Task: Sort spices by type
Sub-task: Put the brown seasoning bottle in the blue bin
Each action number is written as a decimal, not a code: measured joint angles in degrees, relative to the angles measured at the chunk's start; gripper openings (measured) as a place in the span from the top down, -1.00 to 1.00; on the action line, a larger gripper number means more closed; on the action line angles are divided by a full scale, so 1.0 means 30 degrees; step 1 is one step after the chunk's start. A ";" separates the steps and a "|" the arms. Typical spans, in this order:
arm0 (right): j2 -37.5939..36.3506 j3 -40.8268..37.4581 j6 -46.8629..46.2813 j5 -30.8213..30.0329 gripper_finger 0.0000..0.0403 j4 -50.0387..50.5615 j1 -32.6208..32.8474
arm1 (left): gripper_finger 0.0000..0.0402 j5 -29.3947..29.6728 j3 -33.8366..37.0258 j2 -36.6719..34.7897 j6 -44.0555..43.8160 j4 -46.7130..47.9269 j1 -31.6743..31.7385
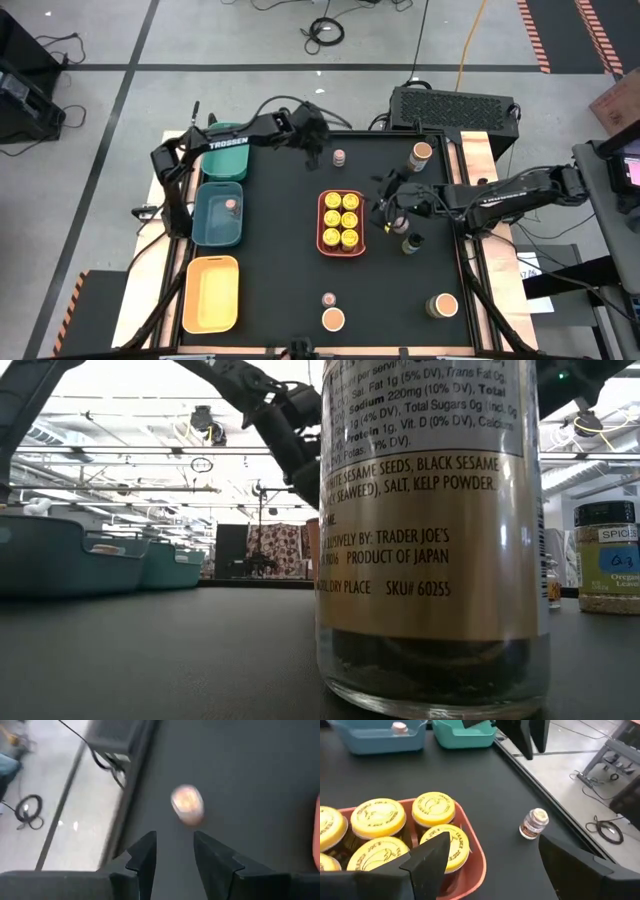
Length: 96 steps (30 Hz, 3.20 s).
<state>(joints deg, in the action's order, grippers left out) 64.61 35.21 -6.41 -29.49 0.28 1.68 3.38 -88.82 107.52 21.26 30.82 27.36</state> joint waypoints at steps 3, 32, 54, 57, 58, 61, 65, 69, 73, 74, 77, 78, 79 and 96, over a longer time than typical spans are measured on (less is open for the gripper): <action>0.0090 -0.0004 0.0165 0.0043 -0.49 -0.0125 -0.0105 | 0.33 0.0978 0.0016 0.0361 0.0953 0.0709 -0.0167; 0.0111 0.0008 0.0130 0.0478 -0.49 -0.0661 -0.0291 | -0.36 -0.4798 -0.1567 0.3056 -0.0615 -0.1287 0.1622; 0.0111 0.0010 0.0369 0.1005 -0.49 -0.0585 -0.0927 | -0.37 -0.4116 -0.1997 0.5734 -0.0640 -0.3056 0.0810; 0.0111 0.0010 0.0369 0.1012 -0.49 -0.0579 -0.0927 | -0.37 -0.3408 -0.2004 0.5966 -0.0782 -0.3492 0.0745; 0.0111 0.0010 0.0369 0.1013 -0.49 -0.0584 -0.0927 | -0.37 -0.3413 -0.2004 0.6041 -0.0791 -0.3483 0.0762; 0.0111 0.0010 0.0369 0.1015 -0.49 -0.0583 -0.0927 | -0.37 -0.3420 -0.2001 0.6274 -0.0787 -0.4044 0.0749; 0.0111 0.0010 0.0369 0.1012 -0.49 -0.0587 -0.0934 | -0.37 -0.3425 -0.2011 0.6427 -0.0932 -0.4802 0.0720; 0.0111 0.0010 0.0369 0.1012 -0.49 -0.0600 -0.0942 | -0.37 -0.3424 -0.2004 0.6536 -0.0912 -0.4682 0.0762; 0.0111 0.0010 0.0369 0.1012 -0.49 -0.0607 -0.0942 | -0.37 -0.3439 -0.2004 0.6566 -0.0824 -0.4682 0.0757; 0.0111 0.0010 0.0369 0.1012 -0.49 -0.0607 -0.0942 | -0.37 -0.3447 -0.2004 0.6566 -0.0753 -0.4687 0.0760; 0.0111 0.0010 0.0375 0.1012 -0.49 -0.0614 -0.0942 | -0.37 -0.3461 -0.2004 0.6566 -0.0474 -0.4689 0.0755; 0.0111 0.0010 0.0371 0.1012 -0.49 -0.0614 -0.0947 | -0.37 -0.3461 -0.2004 0.6566 -0.0474 -0.4689 0.0755; 0.0111 0.0010 0.0371 0.1012 -0.49 -0.0614 -0.0942 | -0.37 -0.3461 -0.2004 0.6566 -0.0472 -0.4689 0.0758; 0.0111 0.0010 0.0508 0.1008 -0.49 -0.0643 -0.0945 | 0.14 -0.3468 -0.2004 0.6566 -0.0452 -0.4740 0.0762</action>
<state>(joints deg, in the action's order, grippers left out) 64.95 35.24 -4.89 -26.47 -1.65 -1.16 -7.03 -94.83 127.22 19.90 16.60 29.65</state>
